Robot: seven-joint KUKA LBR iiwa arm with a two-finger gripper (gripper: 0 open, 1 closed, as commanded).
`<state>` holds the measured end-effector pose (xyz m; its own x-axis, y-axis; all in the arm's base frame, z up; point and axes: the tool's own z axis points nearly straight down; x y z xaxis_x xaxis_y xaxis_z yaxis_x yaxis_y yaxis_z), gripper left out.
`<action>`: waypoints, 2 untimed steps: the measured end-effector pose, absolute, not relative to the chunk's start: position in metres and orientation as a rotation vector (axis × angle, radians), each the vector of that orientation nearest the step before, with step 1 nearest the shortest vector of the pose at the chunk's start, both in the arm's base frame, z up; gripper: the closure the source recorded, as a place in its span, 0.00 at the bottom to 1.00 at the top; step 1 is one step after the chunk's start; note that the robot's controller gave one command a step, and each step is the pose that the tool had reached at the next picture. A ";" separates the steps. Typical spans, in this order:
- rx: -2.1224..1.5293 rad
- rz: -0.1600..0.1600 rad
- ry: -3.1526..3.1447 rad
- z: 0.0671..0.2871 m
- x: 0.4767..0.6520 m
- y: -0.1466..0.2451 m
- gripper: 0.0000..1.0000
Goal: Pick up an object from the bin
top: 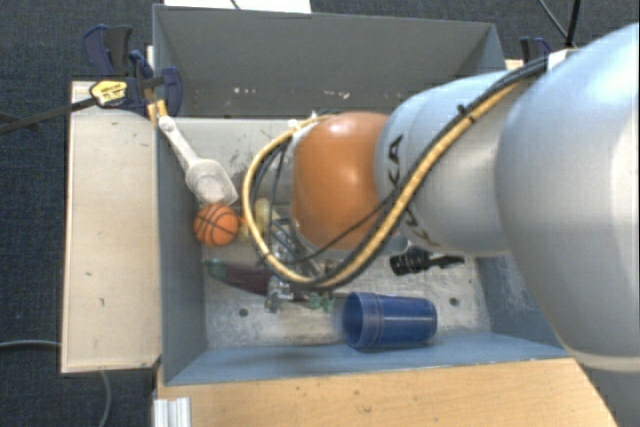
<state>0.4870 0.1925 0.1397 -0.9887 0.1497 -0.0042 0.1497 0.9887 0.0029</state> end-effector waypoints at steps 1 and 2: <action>0.237 -0.001 3.134 0.147 0.486 0.192 1.00; 0.238 0.002 3.131 0.160 0.487 0.192 1.00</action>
Offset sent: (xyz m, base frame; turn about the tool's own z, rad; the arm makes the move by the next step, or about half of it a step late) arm -0.0002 -0.0001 0.0359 0.0000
